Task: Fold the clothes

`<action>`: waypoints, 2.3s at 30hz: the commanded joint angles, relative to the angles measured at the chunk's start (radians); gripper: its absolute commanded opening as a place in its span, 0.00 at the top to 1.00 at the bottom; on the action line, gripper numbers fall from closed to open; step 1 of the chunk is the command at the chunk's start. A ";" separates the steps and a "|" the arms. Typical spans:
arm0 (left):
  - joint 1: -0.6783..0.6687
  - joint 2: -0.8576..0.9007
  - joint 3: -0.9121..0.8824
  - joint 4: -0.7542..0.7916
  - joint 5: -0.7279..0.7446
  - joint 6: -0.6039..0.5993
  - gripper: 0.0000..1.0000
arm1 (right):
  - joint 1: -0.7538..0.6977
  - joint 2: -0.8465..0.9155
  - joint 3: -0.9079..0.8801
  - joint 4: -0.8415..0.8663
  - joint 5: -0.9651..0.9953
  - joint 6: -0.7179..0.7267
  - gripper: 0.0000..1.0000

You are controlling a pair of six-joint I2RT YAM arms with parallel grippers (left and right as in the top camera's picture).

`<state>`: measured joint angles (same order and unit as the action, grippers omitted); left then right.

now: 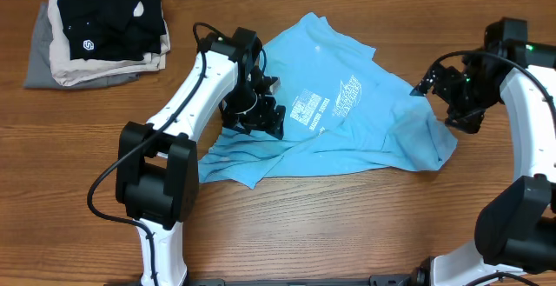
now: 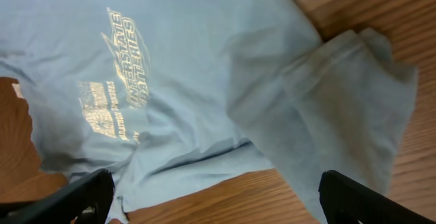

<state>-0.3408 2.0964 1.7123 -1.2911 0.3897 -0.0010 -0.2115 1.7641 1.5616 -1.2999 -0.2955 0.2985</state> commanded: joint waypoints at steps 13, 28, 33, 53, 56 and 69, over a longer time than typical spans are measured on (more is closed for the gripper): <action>-0.006 -0.022 -0.040 0.285 -0.012 -0.036 0.52 | 0.068 -0.023 0.010 -0.003 -0.020 0.057 0.00; -0.006 0.143 -0.040 0.355 -0.003 -0.081 0.96 | 0.069 0.013 0.005 -0.056 0.079 0.072 0.21; -0.006 0.172 -0.040 0.355 -0.005 -0.081 0.96 | 0.068 0.018 -0.071 -0.032 0.097 0.073 0.17; 0.014 0.173 -0.040 0.338 -0.112 -0.085 0.96 | -0.005 0.021 -0.312 0.154 0.331 0.232 0.95; 0.022 0.173 -0.040 0.335 -0.112 -0.085 0.96 | -0.038 0.020 -0.312 0.155 0.341 0.239 0.96; 0.125 0.172 0.056 0.215 -0.109 -0.085 0.96 | -0.297 -0.013 -0.219 0.055 0.457 0.253 0.96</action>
<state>-0.2440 2.2570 1.7164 -1.0611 0.3134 -0.0757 -0.4618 1.7805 1.2930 -1.2331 0.0933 0.5419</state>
